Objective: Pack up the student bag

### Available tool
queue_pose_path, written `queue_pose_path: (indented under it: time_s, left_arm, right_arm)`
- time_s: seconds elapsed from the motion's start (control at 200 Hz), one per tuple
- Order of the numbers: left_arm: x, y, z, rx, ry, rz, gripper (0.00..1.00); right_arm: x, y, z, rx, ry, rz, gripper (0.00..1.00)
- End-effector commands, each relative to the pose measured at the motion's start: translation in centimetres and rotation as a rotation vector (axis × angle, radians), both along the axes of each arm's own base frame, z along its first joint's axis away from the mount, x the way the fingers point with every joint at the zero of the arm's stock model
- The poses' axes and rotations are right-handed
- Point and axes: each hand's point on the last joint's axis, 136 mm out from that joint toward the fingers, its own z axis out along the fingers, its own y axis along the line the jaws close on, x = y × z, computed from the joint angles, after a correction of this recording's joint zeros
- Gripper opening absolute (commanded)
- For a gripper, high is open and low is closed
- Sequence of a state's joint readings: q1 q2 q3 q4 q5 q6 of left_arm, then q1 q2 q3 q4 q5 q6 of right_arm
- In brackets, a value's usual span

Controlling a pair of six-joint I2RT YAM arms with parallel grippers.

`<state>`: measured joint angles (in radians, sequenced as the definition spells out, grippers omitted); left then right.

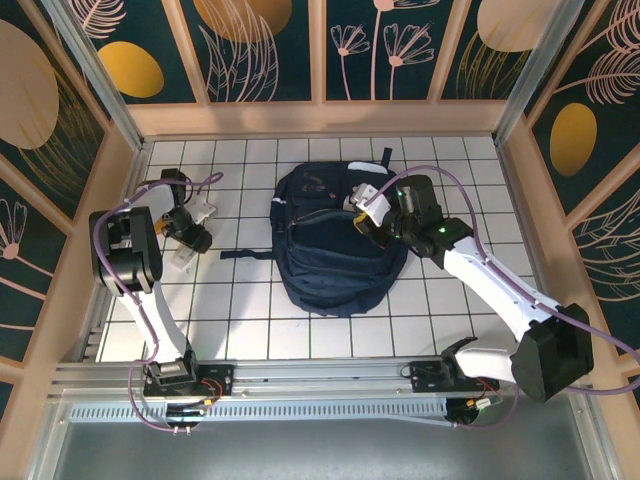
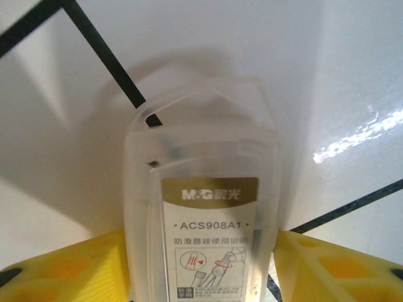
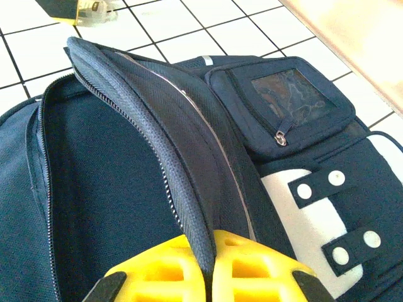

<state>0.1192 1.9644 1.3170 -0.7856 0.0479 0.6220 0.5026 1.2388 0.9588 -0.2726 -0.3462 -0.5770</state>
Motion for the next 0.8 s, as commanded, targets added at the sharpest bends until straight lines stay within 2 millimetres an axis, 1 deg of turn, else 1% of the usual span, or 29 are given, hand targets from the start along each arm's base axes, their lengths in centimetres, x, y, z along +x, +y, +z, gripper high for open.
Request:
queue_pose_path:
  time_s: [0.0, 0.03, 0.08, 0.145, 0.175, 0.265, 0.38, 0.465, 0.505, 0.515, 0.555, 0.611, 0.616, 0.671, 0.796]
  left_arm:
    - [-1.9, -0.3, 0.2, -0.030, 0.051, 0.026, 0.56]
    - [-1.8, -0.5, 0.4, -0.037, 0.044, 0.029, 0.55]
    - [-1.6, -1.0, 0.9, -0.065, 0.028, 0.024, 0.50]
    - [-1.6, -1.4, 1.5, -0.092, 0.018, 0.022, 0.49]
    - [-1.5, -1.6, 1.8, -0.101, 0.012, 0.023, 0.47]
    - [-1.1, -2.1, 3.1, -0.129, -0.026, 0.025, 0.47]
    - [-0.6, -2.9, 5.3, -0.176, -0.091, 0.024, 0.46]
    - [-0.8, -3.9, 7.1, -0.218, -0.139, 0.012, 0.43]
    - [-1.0, -4.7, 7.9, -0.251, -0.159, -0.003, 0.43]
    - [-1.0, -4.9, 8.7, -0.259, -0.181, -0.010, 0.43]
    - [-1.3, -5.9, 9.8, -0.288, -0.216, -0.036, 0.43]
    - [-2.0, -7.2, 10.7, -0.321, -0.243, -0.071, 0.44]
    - [-2.1, -7.3, 11.0, -0.324, -0.252, -0.075, 0.44]
    - [-3.0, -8.7, 11.4, -0.342, -0.263, -0.117, 0.44]
    - [-5.5, -12.7, 12.2, -0.392, -0.276, -0.263, 0.45]
  right_arm:
    - [0.6, 0.2, 2.3, 0.035, -0.050, 0.008, 0.00]
    - [0.6, 0.2, 2.3, 0.035, -0.050, 0.007, 0.00]
    - [0.7, 0.3, 2.2, 0.034, -0.049, 0.008, 0.00]
    - [0.7, 0.3, 2.2, 0.034, -0.045, 0.008, 0.00]
    - [0.7, 0.4, 2.1, 0.033, -0.041, 0.009, 0.00]
    - [0.9, 0.4, 2.2, 0.032, -0.041, 0.006, 0.00]
    - [1.3, 0.0, 2.0, 0.039, -0.033, -0.010, 0.00]
    - [1.7, -0.4, 2.1, 0.053, -0.024, -0.032, 0.00]
    - [1.9, -0.6, 2.3, 0.064, -0.018, -0.041, 0.00]
    - [2.0, -0.6, 2.3, 0.066, -0.017, -0.045, 0.00]
    - [2.3, -0.8, 2.3, 0.073, -0.010, -0.054, 0.00]
    - [2.6, -0.9, 2.3, 0.073, -0.004, -0.057, 0.00]
    - [2.6, -0.9, 2.3, 0.073, -0.005, -0.057, 0.00]
    - [2.8, -0.8, 2.0, 0.067, 0.002, -0.056, 0.00]
    - [4.0, -1.4, 1.4, 0.076, 0.021, -0.090, 0.00]
